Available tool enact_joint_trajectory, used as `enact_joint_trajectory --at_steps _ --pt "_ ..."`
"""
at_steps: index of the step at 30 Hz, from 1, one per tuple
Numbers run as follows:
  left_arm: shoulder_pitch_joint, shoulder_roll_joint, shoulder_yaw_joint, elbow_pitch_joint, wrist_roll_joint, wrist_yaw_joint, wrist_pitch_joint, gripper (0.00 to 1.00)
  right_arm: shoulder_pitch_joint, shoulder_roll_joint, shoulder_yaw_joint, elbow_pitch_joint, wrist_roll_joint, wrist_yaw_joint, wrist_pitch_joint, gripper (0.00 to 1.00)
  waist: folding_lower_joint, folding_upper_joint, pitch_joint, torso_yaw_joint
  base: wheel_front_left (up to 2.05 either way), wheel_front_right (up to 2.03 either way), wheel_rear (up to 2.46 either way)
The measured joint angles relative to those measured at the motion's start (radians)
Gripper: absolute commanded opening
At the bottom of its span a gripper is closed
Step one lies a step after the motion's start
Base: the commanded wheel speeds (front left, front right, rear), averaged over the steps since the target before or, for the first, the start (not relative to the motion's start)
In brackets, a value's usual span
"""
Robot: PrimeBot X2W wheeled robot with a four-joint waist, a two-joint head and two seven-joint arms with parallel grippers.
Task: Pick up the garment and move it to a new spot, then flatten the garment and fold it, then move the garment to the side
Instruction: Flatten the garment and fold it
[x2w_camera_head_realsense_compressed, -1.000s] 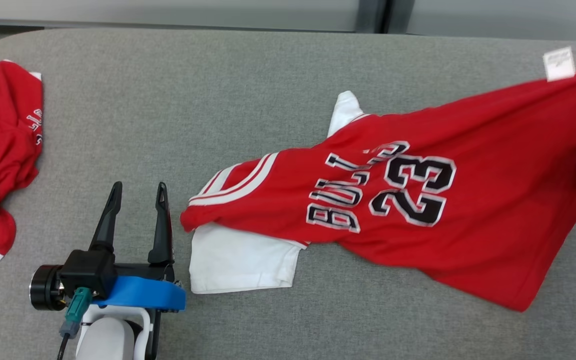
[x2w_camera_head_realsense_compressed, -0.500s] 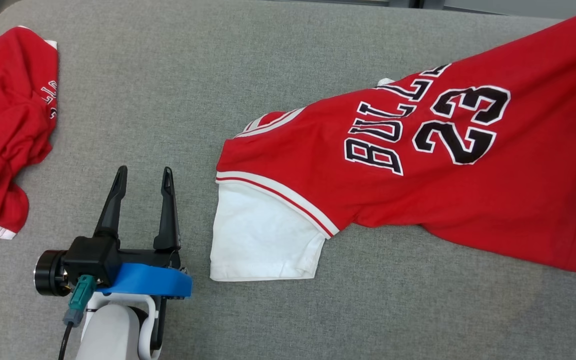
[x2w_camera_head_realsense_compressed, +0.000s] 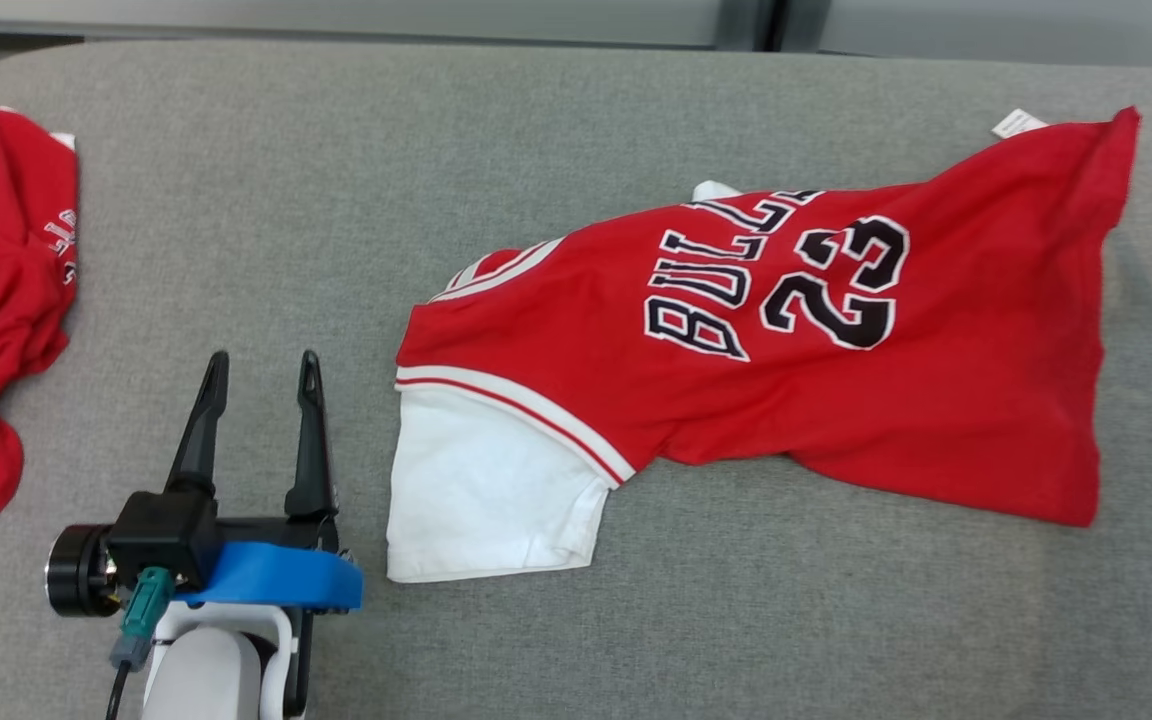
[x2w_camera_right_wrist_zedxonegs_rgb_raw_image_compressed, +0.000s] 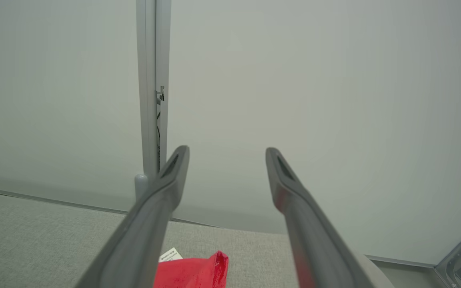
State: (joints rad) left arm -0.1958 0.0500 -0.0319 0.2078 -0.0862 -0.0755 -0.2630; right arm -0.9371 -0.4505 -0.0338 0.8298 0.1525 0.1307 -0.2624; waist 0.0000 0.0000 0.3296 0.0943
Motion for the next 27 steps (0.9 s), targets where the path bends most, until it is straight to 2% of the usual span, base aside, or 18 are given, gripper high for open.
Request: enact_joint_trajectory --at_steps 5,13,19,27 --pt "0.038 0.000 0.026 0.003 0.016 -0.005 0.000 1.00 0.201 0.032 -0.036 -0.213 0.034 0.000 0.000 1.00 -0.0001 0.0000 -0.051 -0.034 0.00 0.00 0.00" --pt "0.084 0.000 0.055 0.007 0.033 -0.018 0.000 1.00 0.541 0.147 -0.074 -0.448 0.061 0.000 0.000 1.00 -0.0002 0.0000 -0.131 -0.078 0.00 0.00 0.00" --pt "0.103 0.000 0.058 0.007 0.035 -0.022 0.000 1.00 0.744 0.259 -0.079 -0.555 0.061 0.000 0.000 1.00 -0.0002 0.0000 -0.164 -0.096 0.00 0.00 0.00" --pt "0.119 0.000 0.060 0.011 0.035 -0.027 0.000 1.00 0.913 0.349 -0.036 -0.641 -0.002 0.000 0.000 1.00 -0.0001 0.0000 -0.183 -0.096 0.00 0.00 0.00"
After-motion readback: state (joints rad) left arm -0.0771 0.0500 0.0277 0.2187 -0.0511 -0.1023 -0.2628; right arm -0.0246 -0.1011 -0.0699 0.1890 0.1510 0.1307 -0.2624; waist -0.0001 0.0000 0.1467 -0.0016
